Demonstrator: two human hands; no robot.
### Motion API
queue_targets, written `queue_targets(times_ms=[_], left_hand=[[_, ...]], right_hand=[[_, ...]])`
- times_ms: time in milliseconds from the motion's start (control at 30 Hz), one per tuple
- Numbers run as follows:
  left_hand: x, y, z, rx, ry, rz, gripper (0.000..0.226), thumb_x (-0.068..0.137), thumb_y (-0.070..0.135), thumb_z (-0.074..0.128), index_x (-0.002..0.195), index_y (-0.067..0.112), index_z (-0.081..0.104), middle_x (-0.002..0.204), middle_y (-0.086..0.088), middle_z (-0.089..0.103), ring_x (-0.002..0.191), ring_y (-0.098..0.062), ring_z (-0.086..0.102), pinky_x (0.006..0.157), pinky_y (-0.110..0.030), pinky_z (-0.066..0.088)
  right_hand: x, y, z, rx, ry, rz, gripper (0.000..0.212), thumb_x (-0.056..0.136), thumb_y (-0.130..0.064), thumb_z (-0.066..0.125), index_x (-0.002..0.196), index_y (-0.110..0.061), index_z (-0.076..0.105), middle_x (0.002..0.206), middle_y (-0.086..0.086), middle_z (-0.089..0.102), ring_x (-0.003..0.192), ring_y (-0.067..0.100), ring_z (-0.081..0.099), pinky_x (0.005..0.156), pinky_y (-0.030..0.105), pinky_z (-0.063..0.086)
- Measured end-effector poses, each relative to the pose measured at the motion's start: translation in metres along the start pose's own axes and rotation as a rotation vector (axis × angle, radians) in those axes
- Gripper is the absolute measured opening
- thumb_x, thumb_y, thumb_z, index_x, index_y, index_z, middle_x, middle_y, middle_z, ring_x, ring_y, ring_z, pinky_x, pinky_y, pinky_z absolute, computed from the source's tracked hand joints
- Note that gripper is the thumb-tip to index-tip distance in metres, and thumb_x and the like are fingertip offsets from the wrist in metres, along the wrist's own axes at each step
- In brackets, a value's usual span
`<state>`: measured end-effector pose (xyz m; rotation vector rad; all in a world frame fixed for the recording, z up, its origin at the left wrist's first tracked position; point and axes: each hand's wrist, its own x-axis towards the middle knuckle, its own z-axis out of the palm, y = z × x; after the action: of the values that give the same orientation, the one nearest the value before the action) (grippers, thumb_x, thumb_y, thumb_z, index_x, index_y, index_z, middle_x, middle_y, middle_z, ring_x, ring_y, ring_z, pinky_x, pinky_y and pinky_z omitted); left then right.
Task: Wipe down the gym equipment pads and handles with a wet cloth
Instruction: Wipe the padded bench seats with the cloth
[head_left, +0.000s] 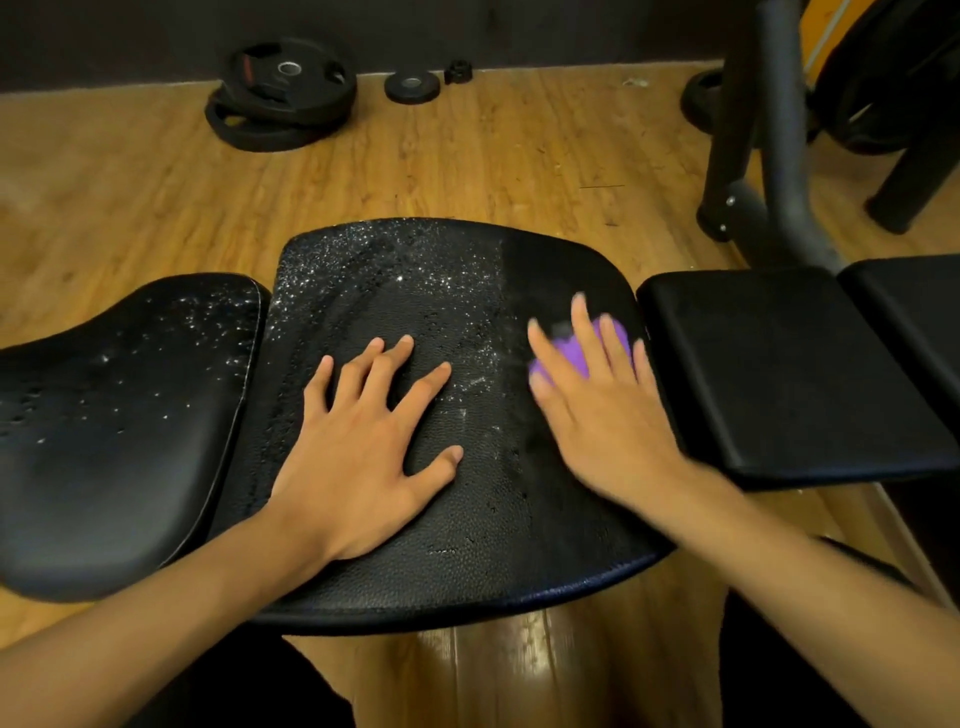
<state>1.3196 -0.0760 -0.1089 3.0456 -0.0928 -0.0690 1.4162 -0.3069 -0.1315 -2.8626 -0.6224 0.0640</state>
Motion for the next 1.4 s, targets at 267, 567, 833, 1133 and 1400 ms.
queue_targets(times_ms=[267,567,833,1133,1400], left_hand=[[-0.001,0.002,0.001,-0.009,-0.008,-0.021,0.083,0.089,0.078,0.017,0.162,0.04,0.023,0.172,-0.003,0.014,0.16,-0.026,0.004,0.127,-0.058,0.006],[-0.005,0.003,0.0,0.007,-0.024,-0.007,0.09,0.084,0.081,0.01,0.164,0.04,0.014,0.174,-0.002,0.005,0.161,-0.025,-0.005,0.128,-0.057,0.0],[-0.007,0.002,0.002,0.009,-0.017,0.005,0.09,0.084,0.08,0.006,0.164,0.039,0.014,0.174,-0.003,0.005,0.16,-0.027,-0.005,0.128,-0.057,0.002],[-0.01,0.003,-0.001,-0.017,-0.045,0.009,0.091,0.083,0.077,0.004,0.165,0.038,0.01,0.174,-0.004,0.001,0.16,-0.028,-0.007,0.128,-0.056,-0.002],[-0.001,0.002,-0.01,-0.044,-0.03,0.016,0.086,0.084,0.076,0.013,0.161,0.038,0.024,0.17,-0.003,0.014,0.158,-0.028,0.003,0.128,-0.057,0.0]], right_hand=[[0.094,-0.006,0.003,0.062,-0.002,0.032,0.057,0.11,-0.046,0.015,0.164,-0.031,0.004,0.172,0.003,-0.005,0.158,0.028,-0.004,0.126,0.045,-0.001],[-0.069,-0.029,0.002,-0.033,-0.023,-0.043,0.056,0.103,-0.055,-0.005,0.157,-0.046,-0.015,0.171,-0.006,-0.001,0.158,0.017,-0.003,0.127,0.039,-0.001],[0.132,-0.027,0.001,0.068,0.004,0.202,0.056,0.111,-0.04,0.017,0.164,-0.028,0.007,0.172,0.007,-0.004,0.158,0.027,-0.007,0.128,0.044,-0.003],[-0.048,-0.056,0.003,-0.015,-0.049,0.165,0.064,0.102,-0.051,0.003,0.163,-0.031,0.008,0.171,0.001,-0.001,0.158,0.019,-0.006,0.126,0.036,-0.006],[0.058,-0.035,0.002,0.029,-0.007,0.193,0.056,0.111,-0.042,0.017,0.163,-0.033,0.002,0.172,0.003,-0.004,0.158,0.022,-0.01,0.128,0.041,-0.005]])
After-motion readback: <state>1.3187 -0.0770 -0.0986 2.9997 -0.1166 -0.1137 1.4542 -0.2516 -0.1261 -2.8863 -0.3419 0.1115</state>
